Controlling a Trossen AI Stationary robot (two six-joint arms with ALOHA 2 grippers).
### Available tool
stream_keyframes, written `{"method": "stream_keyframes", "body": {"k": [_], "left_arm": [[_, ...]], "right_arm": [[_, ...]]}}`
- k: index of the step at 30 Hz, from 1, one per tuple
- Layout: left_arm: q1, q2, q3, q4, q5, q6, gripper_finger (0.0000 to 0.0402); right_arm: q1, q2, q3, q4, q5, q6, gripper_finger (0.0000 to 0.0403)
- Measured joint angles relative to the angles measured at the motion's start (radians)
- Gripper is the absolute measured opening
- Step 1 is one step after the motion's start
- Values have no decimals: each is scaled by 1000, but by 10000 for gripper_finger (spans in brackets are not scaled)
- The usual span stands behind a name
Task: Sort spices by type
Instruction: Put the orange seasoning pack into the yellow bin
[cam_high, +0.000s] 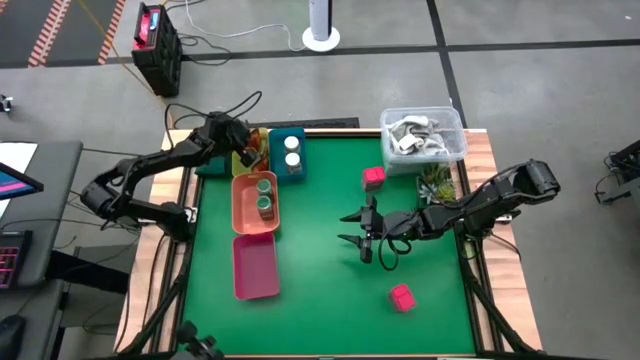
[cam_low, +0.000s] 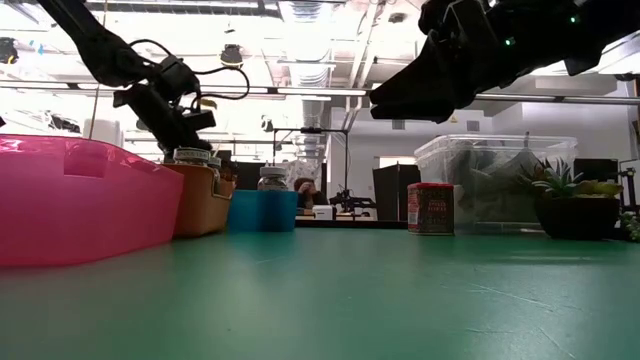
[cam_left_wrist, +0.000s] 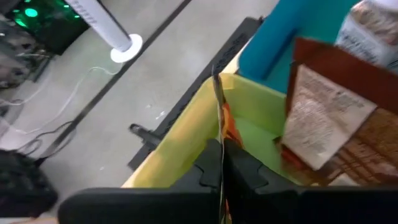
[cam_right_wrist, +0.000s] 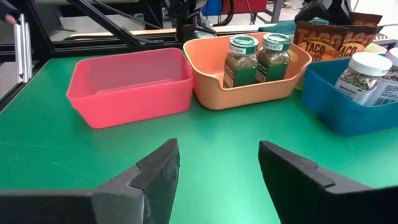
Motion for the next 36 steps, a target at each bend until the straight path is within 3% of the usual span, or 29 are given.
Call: {"method": "stream_keyframes", "body": {"k": [12, 21, 36], "left_arm": [[44, 0, 0, 54, -43, 129, 1], [43, 0, 0, -7, -37, 77, 8], [43, 0, 0, -2, -41, -13, 98]], "right_arm": [[0, 0, 0, 0, 0, 5, 248], [0, 0, 0, 0, 0, 8, 248], [0, 0, 0, 0, 0, 8, 248]]}}
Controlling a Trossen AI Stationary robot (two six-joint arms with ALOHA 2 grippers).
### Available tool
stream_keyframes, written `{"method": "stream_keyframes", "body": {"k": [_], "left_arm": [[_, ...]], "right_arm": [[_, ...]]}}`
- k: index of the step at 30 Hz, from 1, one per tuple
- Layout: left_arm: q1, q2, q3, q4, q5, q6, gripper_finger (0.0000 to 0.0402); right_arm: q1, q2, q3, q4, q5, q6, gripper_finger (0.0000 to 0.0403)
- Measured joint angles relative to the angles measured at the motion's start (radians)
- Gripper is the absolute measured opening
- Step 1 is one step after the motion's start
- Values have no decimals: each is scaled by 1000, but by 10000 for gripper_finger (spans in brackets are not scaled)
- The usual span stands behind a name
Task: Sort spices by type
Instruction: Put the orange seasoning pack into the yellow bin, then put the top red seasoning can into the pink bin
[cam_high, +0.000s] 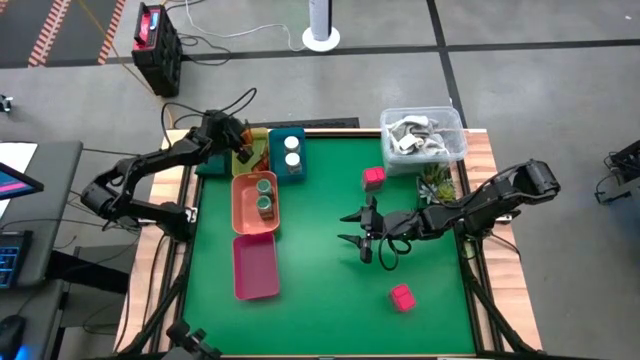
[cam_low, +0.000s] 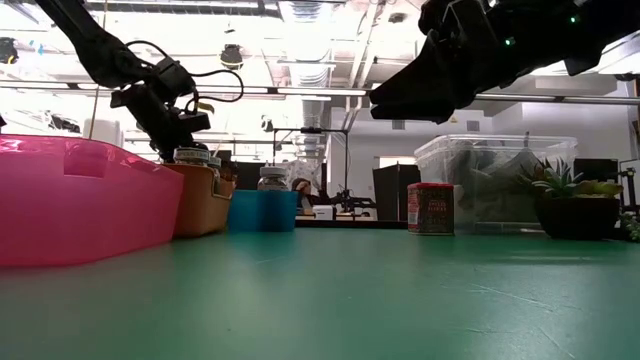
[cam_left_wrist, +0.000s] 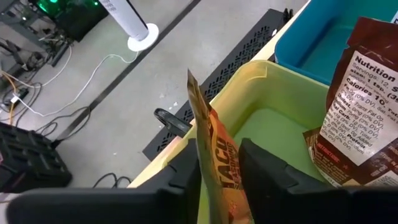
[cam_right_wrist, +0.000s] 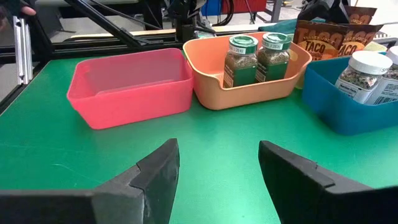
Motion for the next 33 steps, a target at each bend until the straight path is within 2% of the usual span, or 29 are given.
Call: {"method": "stream_keyframes", "body": {"k": [7, 18, 23, 27, 33], "left_arm": [[0, 0, 7, -10, 0, -9, 125], [-3, 0, 123, -57, 5, -12, 128], [-27, -8, 183, -100, 109, -1, 128], [-79, -42, 199, -111, 165, -1, 128], [-210, -97, 202, -113, 166, -15, 128]], "right_arm": [[0, 0, 0, 0, 0, 0, 248], [0, 0, 0, 0, 0, 0, 248], [0, -8, 0, -18, 0, 0, 248], [-10, -78, 0, -94, 4, 0, 248], [-40, -234, 0, -266, 22, -40, 248]]}}
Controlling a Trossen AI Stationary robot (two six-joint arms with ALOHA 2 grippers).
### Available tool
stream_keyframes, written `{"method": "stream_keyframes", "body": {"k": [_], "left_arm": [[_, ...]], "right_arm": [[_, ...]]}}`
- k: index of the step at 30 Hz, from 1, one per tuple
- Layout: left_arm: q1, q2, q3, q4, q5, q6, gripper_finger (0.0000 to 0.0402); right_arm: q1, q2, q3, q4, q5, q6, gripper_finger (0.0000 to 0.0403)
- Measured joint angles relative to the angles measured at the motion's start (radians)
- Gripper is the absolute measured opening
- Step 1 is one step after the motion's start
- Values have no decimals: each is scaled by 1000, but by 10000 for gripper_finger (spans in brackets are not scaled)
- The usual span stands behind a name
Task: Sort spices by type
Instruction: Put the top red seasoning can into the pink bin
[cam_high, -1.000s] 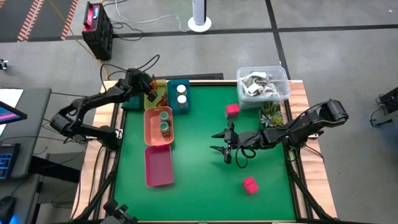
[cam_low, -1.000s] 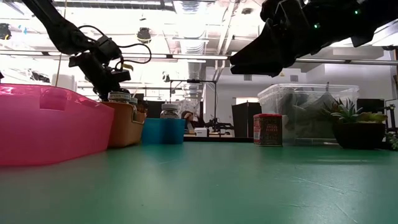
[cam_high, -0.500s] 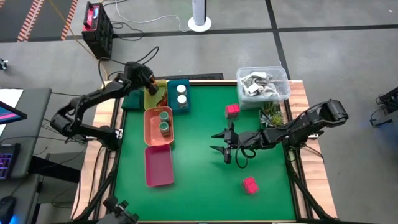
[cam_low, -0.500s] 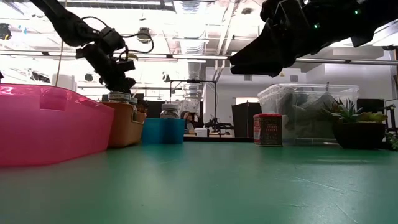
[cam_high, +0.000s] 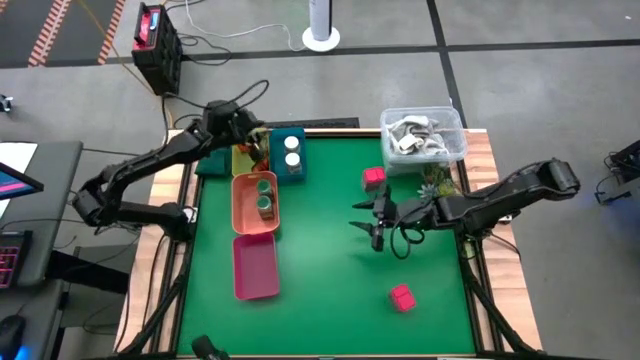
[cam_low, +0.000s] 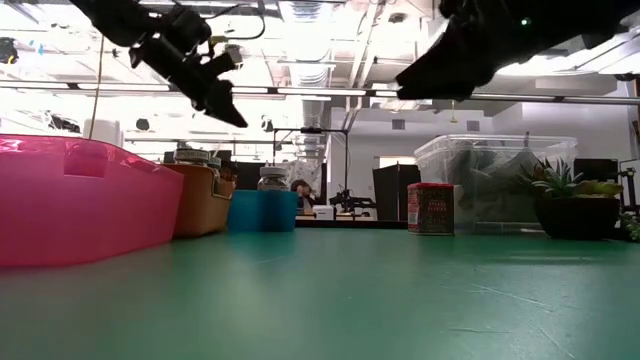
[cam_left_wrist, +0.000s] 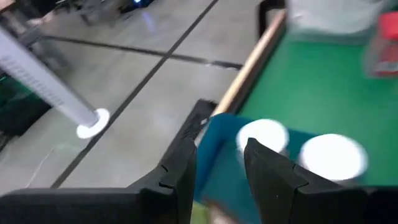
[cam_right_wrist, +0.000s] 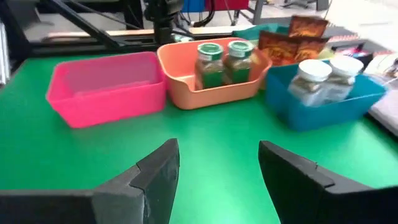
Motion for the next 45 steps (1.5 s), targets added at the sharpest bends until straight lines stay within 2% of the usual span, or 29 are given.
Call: {"method": "stream_keyframes", "body": {"k": [5, 13, 18, 24, 30, 34, 38, 45], "left_arm": [[-127, -8, 0, -7, -91, -89, 128], [-281, -8, 0, 2, -199, -88, 146], [-322, -8, 0, 1, -216, -103, 175], [-381, -9, 0, -3, -217, -64, 196], [-441, -73, 0, -4, -219, -37, 196], [-470, -174, -2, -26, -219, -45, 196], [-503, -271, -65, -3, -219, -94, 196], [-541, -347, -143, -3, -219, -178, 196]], "right_arm": [[-38, -82, 0, -138, -1, -35, 249], [-140, -125, 4, -394, -42, -88, 252], [-194, -102, 72, -516, -76, -106, 252], [-229, -42, 228, -710, -88, -179, 252], [-306, 63, 352, -837, -197, -282, 254], [-356, 130, 395, -864, -225, -381, 275], [-411, 191, 441, -895, -225, -463, 316], [-499, 319, 579, -1062, -221, -527, 390]]}}
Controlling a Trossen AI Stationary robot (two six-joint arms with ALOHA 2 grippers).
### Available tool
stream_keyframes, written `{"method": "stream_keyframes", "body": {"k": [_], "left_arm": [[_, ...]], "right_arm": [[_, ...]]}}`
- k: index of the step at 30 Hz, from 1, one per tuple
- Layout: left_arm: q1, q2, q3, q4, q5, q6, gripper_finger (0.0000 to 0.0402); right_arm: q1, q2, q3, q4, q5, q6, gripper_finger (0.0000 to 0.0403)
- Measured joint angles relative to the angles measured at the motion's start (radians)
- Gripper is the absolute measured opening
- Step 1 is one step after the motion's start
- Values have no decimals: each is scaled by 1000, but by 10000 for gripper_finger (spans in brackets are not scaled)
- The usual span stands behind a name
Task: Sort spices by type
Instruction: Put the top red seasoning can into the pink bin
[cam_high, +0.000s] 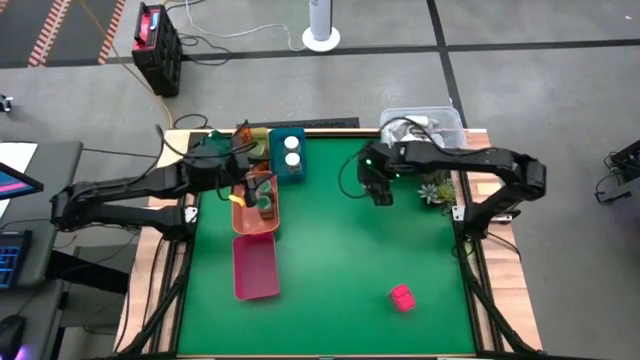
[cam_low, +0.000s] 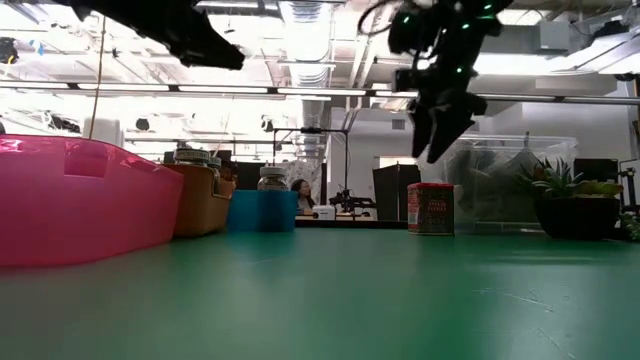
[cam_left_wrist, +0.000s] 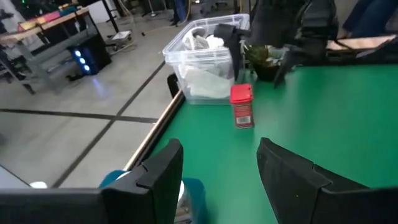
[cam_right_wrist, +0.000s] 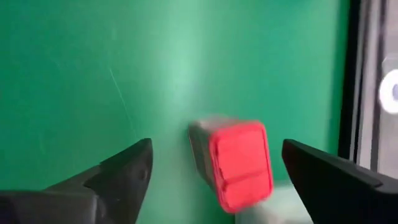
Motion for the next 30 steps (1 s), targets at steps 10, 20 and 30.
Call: {"method": "stream_keyframes", "body": {"k": [10, 20, 30], "left_arm": [[-40, -41, -6, -18, -11, -31, 196], [-42, -66, -6, -80, -49, -40, 197], [-42, -85, -6, -93, -51, -33, 197]], "right_arm": [[-126, 155, 101, -134, -49, -112, 381], [-128, 248, 101, -154, -73, -190, 332], [-64, 267, 100, -138, -46, -200, 235]]}}
